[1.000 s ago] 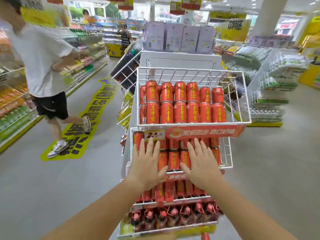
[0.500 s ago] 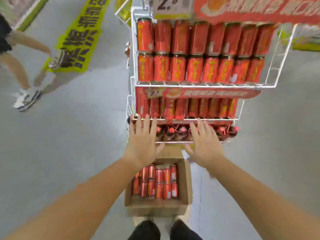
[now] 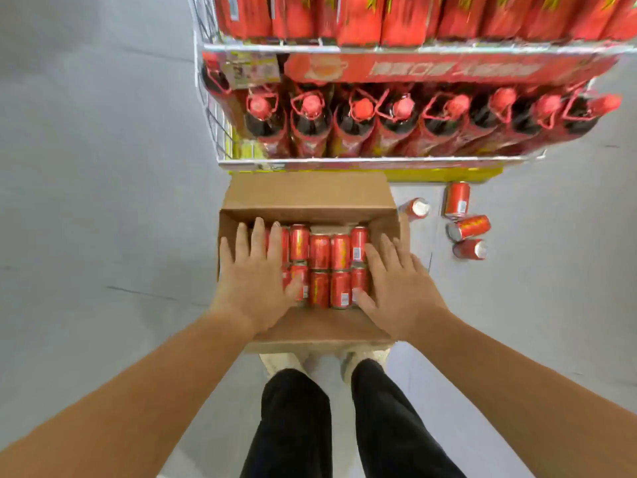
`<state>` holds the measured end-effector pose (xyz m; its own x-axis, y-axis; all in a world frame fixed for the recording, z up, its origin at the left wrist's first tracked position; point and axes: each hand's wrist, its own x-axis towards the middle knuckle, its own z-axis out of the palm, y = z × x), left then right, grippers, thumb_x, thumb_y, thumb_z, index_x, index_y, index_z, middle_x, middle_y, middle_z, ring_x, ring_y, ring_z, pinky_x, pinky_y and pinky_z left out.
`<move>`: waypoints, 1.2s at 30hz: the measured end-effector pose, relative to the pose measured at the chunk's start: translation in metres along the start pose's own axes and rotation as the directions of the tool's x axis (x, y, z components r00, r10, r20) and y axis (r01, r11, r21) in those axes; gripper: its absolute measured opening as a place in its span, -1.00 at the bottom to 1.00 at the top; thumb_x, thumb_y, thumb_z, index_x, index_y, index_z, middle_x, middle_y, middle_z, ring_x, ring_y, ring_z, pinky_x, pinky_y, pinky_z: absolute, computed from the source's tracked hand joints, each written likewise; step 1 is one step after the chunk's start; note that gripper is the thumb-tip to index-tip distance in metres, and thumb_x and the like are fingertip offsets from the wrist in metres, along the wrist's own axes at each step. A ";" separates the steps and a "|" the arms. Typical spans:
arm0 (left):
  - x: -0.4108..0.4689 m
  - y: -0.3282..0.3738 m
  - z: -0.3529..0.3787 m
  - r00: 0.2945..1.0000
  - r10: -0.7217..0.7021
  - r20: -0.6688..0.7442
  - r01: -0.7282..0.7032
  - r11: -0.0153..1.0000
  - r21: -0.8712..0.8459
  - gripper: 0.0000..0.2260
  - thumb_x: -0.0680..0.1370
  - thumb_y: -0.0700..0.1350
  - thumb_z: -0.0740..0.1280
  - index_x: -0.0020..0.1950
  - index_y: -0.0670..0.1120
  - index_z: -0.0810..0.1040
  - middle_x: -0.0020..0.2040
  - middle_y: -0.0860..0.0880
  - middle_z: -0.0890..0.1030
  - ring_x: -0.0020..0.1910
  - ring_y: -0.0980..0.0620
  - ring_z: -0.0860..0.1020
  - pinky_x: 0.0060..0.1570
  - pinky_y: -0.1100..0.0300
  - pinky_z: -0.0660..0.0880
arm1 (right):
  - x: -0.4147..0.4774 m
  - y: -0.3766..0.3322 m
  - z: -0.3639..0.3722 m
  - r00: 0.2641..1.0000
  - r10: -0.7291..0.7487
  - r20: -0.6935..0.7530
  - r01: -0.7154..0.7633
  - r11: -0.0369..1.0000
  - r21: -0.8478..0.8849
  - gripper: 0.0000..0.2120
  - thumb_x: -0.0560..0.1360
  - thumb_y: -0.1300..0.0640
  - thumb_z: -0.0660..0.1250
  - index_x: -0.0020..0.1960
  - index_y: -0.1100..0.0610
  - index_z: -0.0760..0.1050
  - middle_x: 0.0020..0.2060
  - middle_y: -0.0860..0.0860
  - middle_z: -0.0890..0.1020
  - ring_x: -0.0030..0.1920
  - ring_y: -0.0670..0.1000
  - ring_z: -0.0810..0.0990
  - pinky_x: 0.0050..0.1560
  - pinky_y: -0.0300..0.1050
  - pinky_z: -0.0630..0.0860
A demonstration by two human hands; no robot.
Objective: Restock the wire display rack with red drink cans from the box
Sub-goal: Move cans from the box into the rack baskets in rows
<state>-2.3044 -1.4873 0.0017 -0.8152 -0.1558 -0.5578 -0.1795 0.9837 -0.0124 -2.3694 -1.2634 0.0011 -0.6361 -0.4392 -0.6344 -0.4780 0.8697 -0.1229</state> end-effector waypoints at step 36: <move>0.236 -0.016 0.274 0.789 -0.461 0.407 0.614 0.628 -0.478 -0.33 0.49 0.09 0.52 0.42 -0.21 0.32 0.29 -0.20 0.49 0.20 -0.19 0.59 0.08 -0.01 0.56 | 0.285 0.007 0.245 0.787 0.579 0.214 -0.591 0.607 0.531 -0.40 0.49 -0.11 0.44 0.35 0.22 0.37 0.28 0.17 0.44 0.21 0.19 0.55 0.16 0.01 0.52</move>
<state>-2.3428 -1.5147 -0.3575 -0.3361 -0.5398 -0.7718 -0.8765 0.4791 0.0465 -2.4058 -1.3270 -0.3671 -0.6473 0.2061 -0.7339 0.4073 0.9073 -0.1044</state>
